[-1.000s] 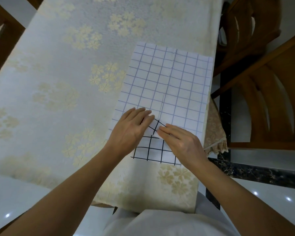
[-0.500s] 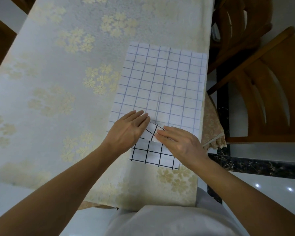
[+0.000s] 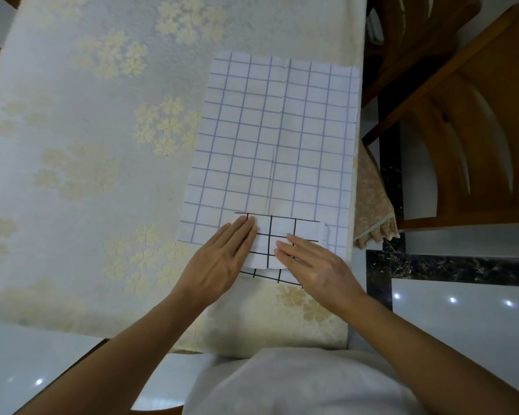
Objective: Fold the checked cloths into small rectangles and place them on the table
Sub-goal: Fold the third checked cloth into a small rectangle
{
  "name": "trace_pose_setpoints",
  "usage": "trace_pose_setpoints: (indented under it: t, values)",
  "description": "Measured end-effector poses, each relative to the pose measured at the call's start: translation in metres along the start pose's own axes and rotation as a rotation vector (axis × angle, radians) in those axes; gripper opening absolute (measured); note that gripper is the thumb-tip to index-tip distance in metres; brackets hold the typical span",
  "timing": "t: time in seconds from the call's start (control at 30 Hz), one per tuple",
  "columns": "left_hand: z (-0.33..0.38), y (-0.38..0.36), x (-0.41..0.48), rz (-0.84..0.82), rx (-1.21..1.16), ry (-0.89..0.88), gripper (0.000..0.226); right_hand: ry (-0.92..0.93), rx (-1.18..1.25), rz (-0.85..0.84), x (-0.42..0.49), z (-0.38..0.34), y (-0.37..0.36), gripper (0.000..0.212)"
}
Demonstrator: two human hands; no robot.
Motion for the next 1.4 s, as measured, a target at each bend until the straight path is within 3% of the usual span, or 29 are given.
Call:
trace_pose_setpoints:
  t: [0.27, 0.33, 0.4, 0.53, 0.63, 0.8, 0.97, 1.13, 1.33, 1.4]
  values:
    - [-0.003, -0.02, -0.012, -0.116, -0.007, 0.05, 0.059, -0.03, -0.019, -0.053, -0.016, -0.009, -0.02, 0.038]
    - [-0.003, -0.022, -0.014, -0.168, -0.021, 0.067, 0.068, -0.084, 0.003, -0.061, -0.019, -0.007, -0.019, 0.035]
    - [-0.003, -0.016, -0.013, -0.166, -0.043, 0.076, 0.074, -0.124, 0.056, -0.023, -0.017, -0.007, -0.009, 0.036]
    - [-0.006, -0.001, 0.016, -0.066, -0.051, 0.125, 0.064, -0.245, 0.06, 0.129, 0.011, 0.003, 0.014, 0.036]
    - [-0.005, -0.014, 0.038, -0.091, -0.012, 0.135, 0.064, -0.375, -0.028, -0.019, 0.036, 0.017, -0.009, 0.054]
    - [-0.007, -0.046, 0.039, -0.164, 0.042, 0.126, 0.069, -0.419, -0.158, -0.294, 0.026, 0.034, -0.053, 0.071]
    - [-0.012, -0.043, 0.034, -0.144, 0.061, 0.082, 0.073, -0.454, -0.236, -0.344, 0.0, 0.046, -0.05, 0.083]
    - [-0.02, -0.041, 0.023, -0.179, 0.082, 0.053, 0.072, -0.445, -0.233, -0.387, -0.026, 0.054, -0.042, 0.08]
    - [-0.002, -0.033, 0.029, -0.148, 0.061, 0.093, 0.072, -0.484, -0.077, -0.148, -0.011, 0.056, -0.011, 0.059]
    - [0.004, -0.038, 0.036, -0.152, 0.055, 0.14, 0.074, -0.463, -0.071, -0.153, 0.007, 0.047, -0.016, 0.058]
Point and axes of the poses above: each hand's wrist, its own x-axis towards the middle knuckle, its own y-axis out of the back of the hand, z = x × y, the point moved 10 cm from there along x, towards the middle knuckle
